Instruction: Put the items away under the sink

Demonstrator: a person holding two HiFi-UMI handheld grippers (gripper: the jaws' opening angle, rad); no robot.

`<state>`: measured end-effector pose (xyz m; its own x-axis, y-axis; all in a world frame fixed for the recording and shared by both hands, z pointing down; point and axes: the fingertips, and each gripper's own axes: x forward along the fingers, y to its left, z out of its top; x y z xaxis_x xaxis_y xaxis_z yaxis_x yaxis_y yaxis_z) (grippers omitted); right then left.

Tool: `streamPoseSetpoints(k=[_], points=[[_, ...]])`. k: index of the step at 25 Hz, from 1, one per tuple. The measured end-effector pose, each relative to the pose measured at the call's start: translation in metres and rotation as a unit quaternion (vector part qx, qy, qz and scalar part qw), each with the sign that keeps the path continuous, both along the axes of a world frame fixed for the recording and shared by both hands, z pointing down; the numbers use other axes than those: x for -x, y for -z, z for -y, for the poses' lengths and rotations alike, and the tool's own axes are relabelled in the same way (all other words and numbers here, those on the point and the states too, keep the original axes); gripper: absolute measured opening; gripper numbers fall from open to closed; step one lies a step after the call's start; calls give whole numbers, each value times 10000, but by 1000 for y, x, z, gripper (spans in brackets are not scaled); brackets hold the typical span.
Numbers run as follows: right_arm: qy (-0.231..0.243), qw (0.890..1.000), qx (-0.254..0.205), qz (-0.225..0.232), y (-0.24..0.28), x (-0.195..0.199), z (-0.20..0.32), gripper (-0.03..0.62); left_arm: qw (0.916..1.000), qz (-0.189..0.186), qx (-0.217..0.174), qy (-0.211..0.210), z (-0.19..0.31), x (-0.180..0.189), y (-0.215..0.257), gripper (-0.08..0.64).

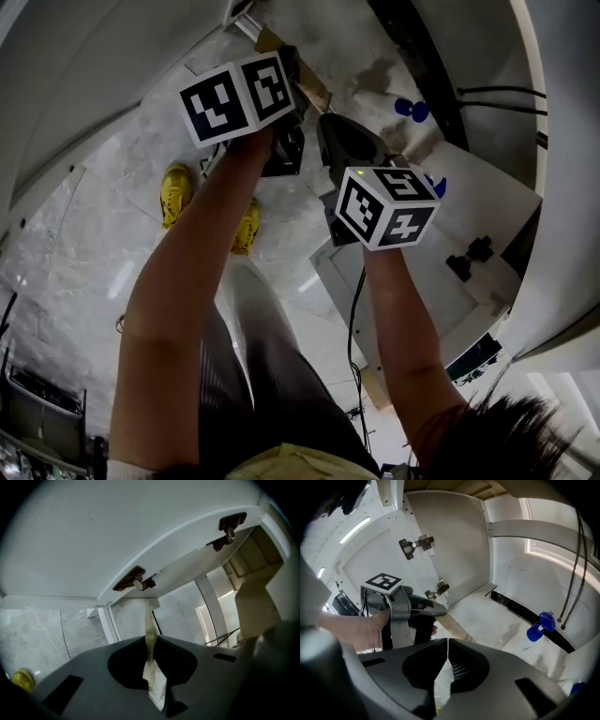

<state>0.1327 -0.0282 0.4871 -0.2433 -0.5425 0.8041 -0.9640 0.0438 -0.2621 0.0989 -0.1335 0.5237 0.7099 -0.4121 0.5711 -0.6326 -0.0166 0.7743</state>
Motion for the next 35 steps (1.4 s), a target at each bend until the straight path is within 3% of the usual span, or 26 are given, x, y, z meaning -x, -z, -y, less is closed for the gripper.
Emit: streamPoseSetpoints(k=[8,13,21,26,31,35], points=[[-152,9997,34,179,-2,-6,-3,28,9998,-147,130,74,10,-18,-14,54],[-173,9994,96,288,-5,-7,-6,26,9986,-276,238,381,12,-17,-24,54],[-116,9994,144,295,-6,-7,-2,26,9957,-438,661,485,20,-26,-36,54],[-120,9995,144,269,-5,-6,1,26,9963,-376,642,435,24,-28,-37,55],[-150,9995,120,237,-4,-5,2,26,9943,-565,695,582,27,-35,-33,55],[-278,9995,92,94,-4,-10,2,28,9972,-390,536,357,27,-39,-31,55]])
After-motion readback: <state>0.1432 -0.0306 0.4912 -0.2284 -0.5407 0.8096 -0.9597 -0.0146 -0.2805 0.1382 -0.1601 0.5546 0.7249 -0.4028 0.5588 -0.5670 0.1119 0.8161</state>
